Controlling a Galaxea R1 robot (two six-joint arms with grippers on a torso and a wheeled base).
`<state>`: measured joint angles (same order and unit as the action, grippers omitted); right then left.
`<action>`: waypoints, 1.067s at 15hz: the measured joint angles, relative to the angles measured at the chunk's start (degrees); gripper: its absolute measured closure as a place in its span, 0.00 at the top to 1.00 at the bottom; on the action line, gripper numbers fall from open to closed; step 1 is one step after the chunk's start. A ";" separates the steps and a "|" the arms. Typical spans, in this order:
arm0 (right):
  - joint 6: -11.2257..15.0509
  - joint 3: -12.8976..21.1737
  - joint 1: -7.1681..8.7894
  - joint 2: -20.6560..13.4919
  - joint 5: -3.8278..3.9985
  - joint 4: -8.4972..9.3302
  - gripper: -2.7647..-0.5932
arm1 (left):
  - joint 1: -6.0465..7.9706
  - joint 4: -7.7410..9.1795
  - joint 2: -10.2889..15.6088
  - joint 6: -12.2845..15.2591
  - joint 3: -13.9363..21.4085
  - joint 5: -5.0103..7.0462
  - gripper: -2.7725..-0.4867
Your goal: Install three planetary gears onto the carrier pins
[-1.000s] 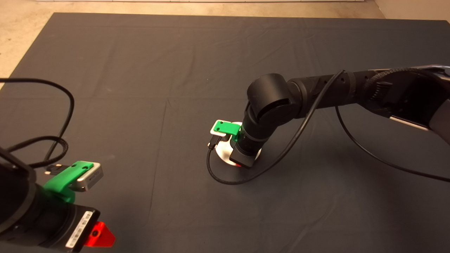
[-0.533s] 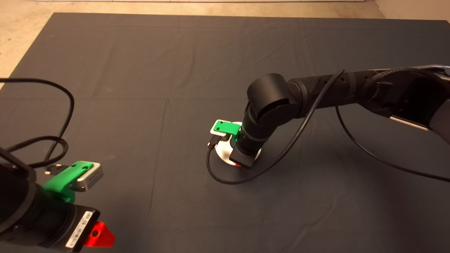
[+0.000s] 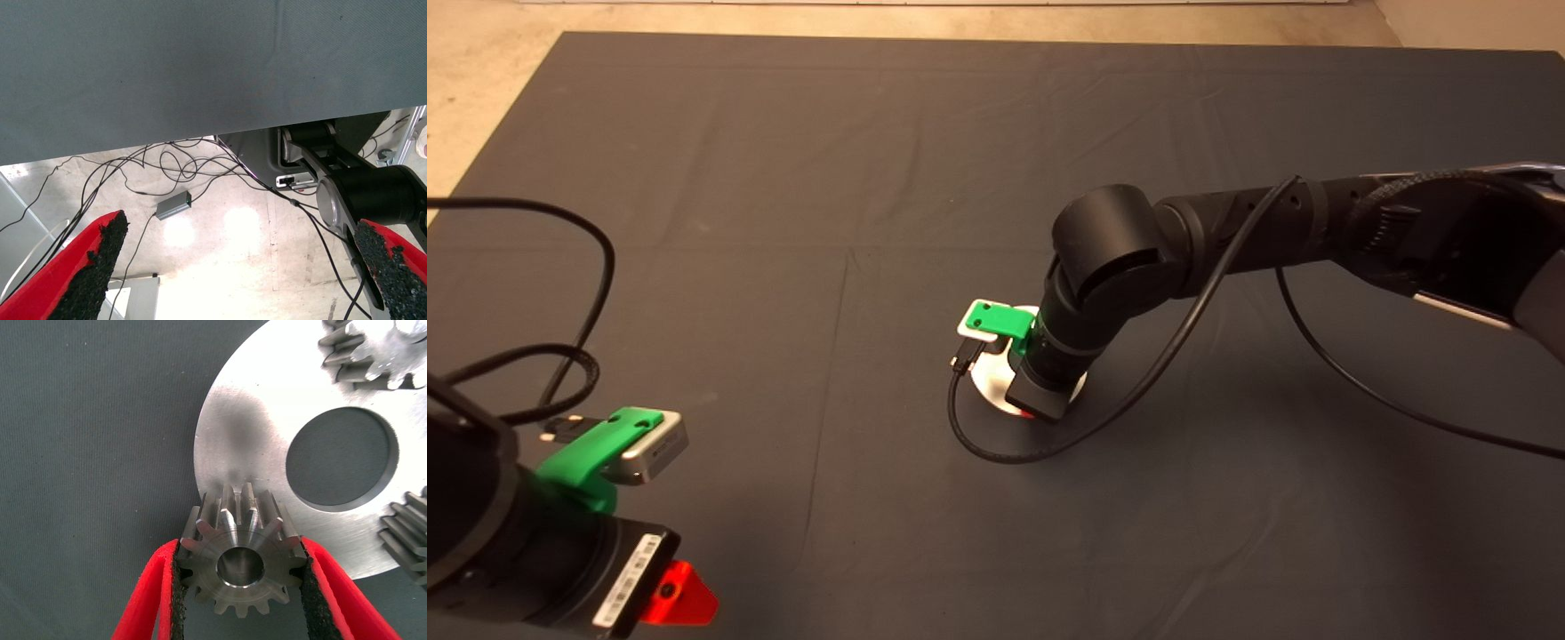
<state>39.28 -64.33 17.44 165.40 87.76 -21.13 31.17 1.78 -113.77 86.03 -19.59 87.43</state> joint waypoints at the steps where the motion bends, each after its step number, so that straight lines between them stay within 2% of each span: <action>1: 0.02 -0.02 0.34 0.00 -0.02 -0.49 0.16 | 0.00 0.00 -0.01 0.00 0.00 0.00 0.87; 3: 0.05 -0.46 1.02 -0.02 0.11 -1.96 0.16 | 0.00 0.00 -0.01 0.00 0.00 0.00 0.87; 16: 0.16 -0.46 1.13 0.00 0.11 -1.74 0.16 | 0.00 0.00 -0.01 -0.20 0.00 0.00 0.87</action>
<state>39.44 -64.79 18.58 165.40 87.87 -22.87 31.17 1.78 -113.77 85.83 -19.59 87.43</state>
